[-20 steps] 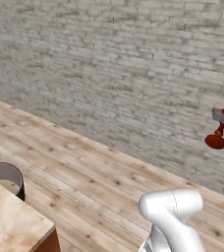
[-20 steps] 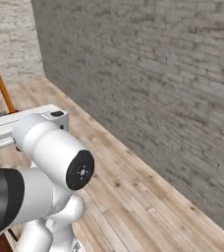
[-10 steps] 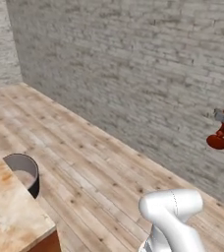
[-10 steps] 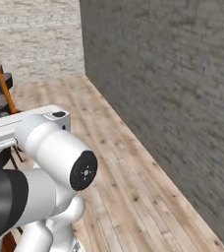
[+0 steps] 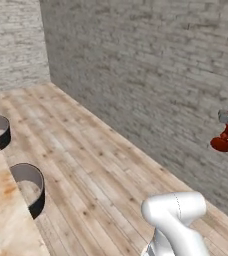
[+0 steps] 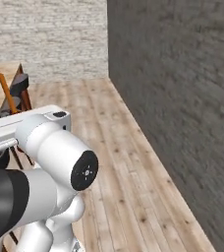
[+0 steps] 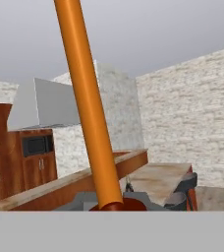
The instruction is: Get the candle and the wine from the cabinet and move them to the dining counter.
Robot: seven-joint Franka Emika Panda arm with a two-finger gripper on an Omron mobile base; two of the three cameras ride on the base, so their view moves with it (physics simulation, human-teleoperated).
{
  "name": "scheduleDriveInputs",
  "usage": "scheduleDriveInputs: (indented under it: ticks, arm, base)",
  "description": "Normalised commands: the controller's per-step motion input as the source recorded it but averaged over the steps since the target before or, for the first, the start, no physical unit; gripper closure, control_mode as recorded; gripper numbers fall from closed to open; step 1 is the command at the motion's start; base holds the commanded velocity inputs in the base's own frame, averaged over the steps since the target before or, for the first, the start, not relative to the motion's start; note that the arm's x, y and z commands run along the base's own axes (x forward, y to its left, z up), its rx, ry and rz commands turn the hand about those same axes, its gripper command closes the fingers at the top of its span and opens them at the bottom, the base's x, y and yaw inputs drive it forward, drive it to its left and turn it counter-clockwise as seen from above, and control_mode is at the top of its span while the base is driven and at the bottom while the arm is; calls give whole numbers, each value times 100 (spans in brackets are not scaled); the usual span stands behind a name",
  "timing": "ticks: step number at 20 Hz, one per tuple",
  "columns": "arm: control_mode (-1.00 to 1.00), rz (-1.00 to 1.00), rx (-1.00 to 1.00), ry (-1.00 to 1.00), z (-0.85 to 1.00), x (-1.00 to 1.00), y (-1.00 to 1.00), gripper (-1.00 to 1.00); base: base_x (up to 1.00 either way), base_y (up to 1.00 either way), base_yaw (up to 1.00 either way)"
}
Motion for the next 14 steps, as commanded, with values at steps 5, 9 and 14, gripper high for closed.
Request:
scheduleDriveInputs:
  ticks: [5,9,14]
  arm:
    - [100,0,0,0,0,0,0,100]
    - [100,0,0,0,0,0,0,100]
    - [100,0,0,0,0,0,0,100]
  base:
    - [69,-20,30]
    - [71,-21,26]
    - [72,-20,25]
